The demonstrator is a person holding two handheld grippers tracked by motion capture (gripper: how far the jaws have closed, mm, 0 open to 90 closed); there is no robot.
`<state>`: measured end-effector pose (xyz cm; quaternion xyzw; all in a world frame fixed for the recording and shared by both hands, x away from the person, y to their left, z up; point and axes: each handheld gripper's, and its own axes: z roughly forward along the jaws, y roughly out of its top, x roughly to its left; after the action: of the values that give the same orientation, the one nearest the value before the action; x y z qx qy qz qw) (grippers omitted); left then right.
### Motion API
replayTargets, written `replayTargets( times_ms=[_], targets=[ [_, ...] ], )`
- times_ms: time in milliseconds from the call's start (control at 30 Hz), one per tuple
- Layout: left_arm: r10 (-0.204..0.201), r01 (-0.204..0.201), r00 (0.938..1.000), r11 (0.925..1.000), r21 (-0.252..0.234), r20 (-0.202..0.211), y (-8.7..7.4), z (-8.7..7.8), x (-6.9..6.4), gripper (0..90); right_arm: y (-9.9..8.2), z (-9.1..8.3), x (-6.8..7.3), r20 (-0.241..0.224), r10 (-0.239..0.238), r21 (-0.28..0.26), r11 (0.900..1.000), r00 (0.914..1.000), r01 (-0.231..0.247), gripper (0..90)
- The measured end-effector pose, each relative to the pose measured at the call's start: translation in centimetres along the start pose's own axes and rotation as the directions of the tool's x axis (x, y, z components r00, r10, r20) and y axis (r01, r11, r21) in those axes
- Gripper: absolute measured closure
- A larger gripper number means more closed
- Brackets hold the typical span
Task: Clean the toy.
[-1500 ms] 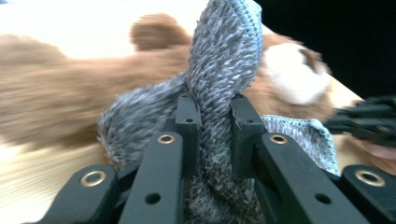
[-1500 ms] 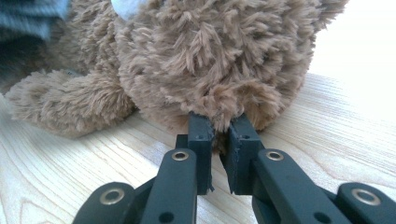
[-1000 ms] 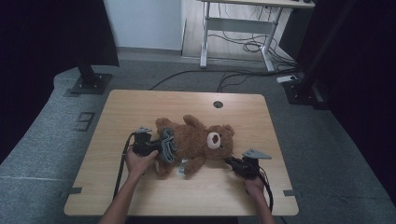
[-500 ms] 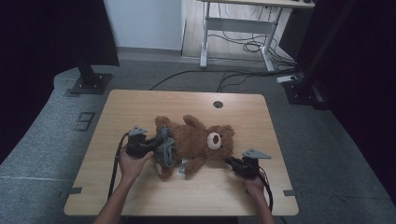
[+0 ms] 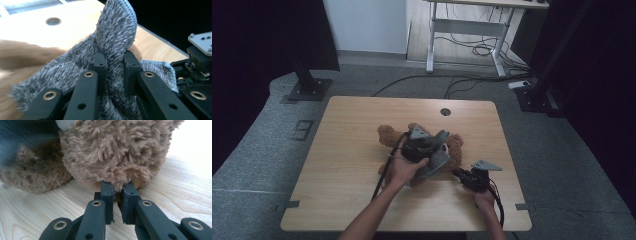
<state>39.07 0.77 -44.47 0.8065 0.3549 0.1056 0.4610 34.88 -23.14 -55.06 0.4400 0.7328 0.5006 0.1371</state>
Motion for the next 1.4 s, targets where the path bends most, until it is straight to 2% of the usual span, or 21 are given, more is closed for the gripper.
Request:
replayTargets(
  times_ms=[100, 167, 200, 267, 300, 367, 433, 500, 600, 700, 833, 900, 967, 1000, 1100, 1233, 1333, 1400],
  targets=[
    [0.034, -0.034, 0.9986, 0.9994, -0.002, -0.040, 0.0, 1.0, -1.0, 75.8, 0.0, 0.0, -0.1, 0.018, 0.000, 0.014, 0.9999, 0.9998, 0.000, 82.7],
    [0.020, -0.020, 0.9990, 0.9998, -0.002, -0.039, -0.1, 0.6, -0.5, 75.9, 0.0, 0.0, -0.2, 0.011, 0.006, 0.008, 0.9999, 0.9999, -0.006, 82.8],
    [0.013, -0.013, 0.9990, 0.9999, 0.001, -0.043, -0.2, 0.2, 0.0, 75.8, 0.0, -0.1, -0.2, 0.009, 0.001, 0.009, 1.0000, 1.0000, -0.001, 82.8],
    [0.009, -0.008, 0.9960, 0.9998, 0.018, -0.088, -0.7, -0.6, 1.0, 75.9, 0.0, 0.0, -0.1, 0.008, -0.005, 0.005, 1.0000, 1.0000, 0.005, 83.0],
    [-0.005, 0.007, 0.9953, 0.9998, 0.019, -0.096, -1.1, -1.0, 1.7, 76.0, 0.0, 0.0, -0.1, 0.008, -0.004, 0.004, 1.0000, 1.0000, 0.004, 83.0],
    [-0.035, 0.037, 0.9952, 0.9991, 0.022, -0.091, -1.9, -1.8, 3.0, 76.4, 0.0, 0.0, -0.1, 0.006, -0.007, 0.006, 1.0000, 1.0000, 0.007, 83.0],
    [-0.065, 0.066, 0.9950, 0.9978, 0.004, -0.075, -2.7, -2.9, 4.2, 76.7, 0.0, -0.1, -0.1, 0.000, -0.012, 0.007, 0.9999, 0.9999, 0.012, 83.0],
    [-0.076, 0.075, 0.9932, 0.9971, -0.015, -0.089, -3.1, -4.0, 5.0, 76.8, 0.0, -0.1, -0.1, -0.001, -0.015, 0.007, 0.9999, 0.9999, 0.015, 83.0],
    [-0.107, 0.103, 0.9865, 0.9941, -0.035, -0.124, -3.7, -5.6, 6.6, 76.7, 0.0, -0.1, -0.2, -0.002, -0.010, 0.008, 0.9999, 0.9999, 0.010, 83.0],
    [-0.154, 0.149, 0.9763, 0.9878, -0.045, -0.151, -4.6, -6.8, 8.3, 76.7, 0.0, -0.1, -0.1, 0.000, -0.012, 0.010, 0.9999, 0.9999, 0.012, 83.1],
    [-0.204, 0.201, 0.9604, 0.9790, -0.037, -0.190, -6.0, -7.3, 10.1, 76.7, 0.0, 0.0, -0.1, -0.002, -0.010, 0.011, 0.9999, 0.9999, 0.010, 83.1],
    [-0.214, 0.214, 0.9545, 0.9765, -0.020, -0.208, -6.8, -7.1, 10.8, 76.7, 0.0, 0.0, 0.0, -0.003, -0.008, 0.011, 0.9999, 1.0000, 0.008, 83.2],
    [-0.219, 0.222, 0.9525, 0.9750, -0.012, -0.211, -7.1, -7.0, 11.1, 76.8, 0.0, 0.1, 0.0, -0.006, -0.011, 0.011, 0.9999, 0.9999, 0.011, 83.3],
    [-0.227, 0.234, 0.9481, 0.9722, 0.007, -0.223, -7.9, -6.6, 11.5, 76.8, 0.0, 0.1, 0.1, -0.006, -0.012, 0.015, 0.9998, 0.9999, 0.012, 83.3],
    [-0.250, 0.263, 0.9422, 0.9641, 0.034, -0.224, -8.8, -6.0, 12.1, 76.8, 0.0, 0.1, 0.1, -0.008, -0.014, 0.013, 0.9998, 0.9999, 0.014, 83.3],
    [-0.240, 0.264, 0.9401, 0.9620, 0.070, -0.242, -9.8, -5.7, 12.4, 76.7, 0.0, 0.1, 0.1, -0.009, -0.016, 0.015, 0.9998, 0.9998, 0.017, 83.3],
    [-0.254, 0.283, 0.9347, 0.9549, 0.090, -0.249, -10.7, -5.6, 12.9, 76.8, 0.0, 0.1, 0.1, -0.008, -0.016, 0.019, 0.9997, 0.9998, 0.016, 83.3],
    [-0.252, 0.283, 0.9341, 0.9543, 0.095, -0.253, -11.1, -5.5, 13.1, 76.8, 0.0, 0.1, 0.1, -0.005, -0.016, 0.018, 0.9997, 0.9999, 0.016, 83.3]
  ],
)
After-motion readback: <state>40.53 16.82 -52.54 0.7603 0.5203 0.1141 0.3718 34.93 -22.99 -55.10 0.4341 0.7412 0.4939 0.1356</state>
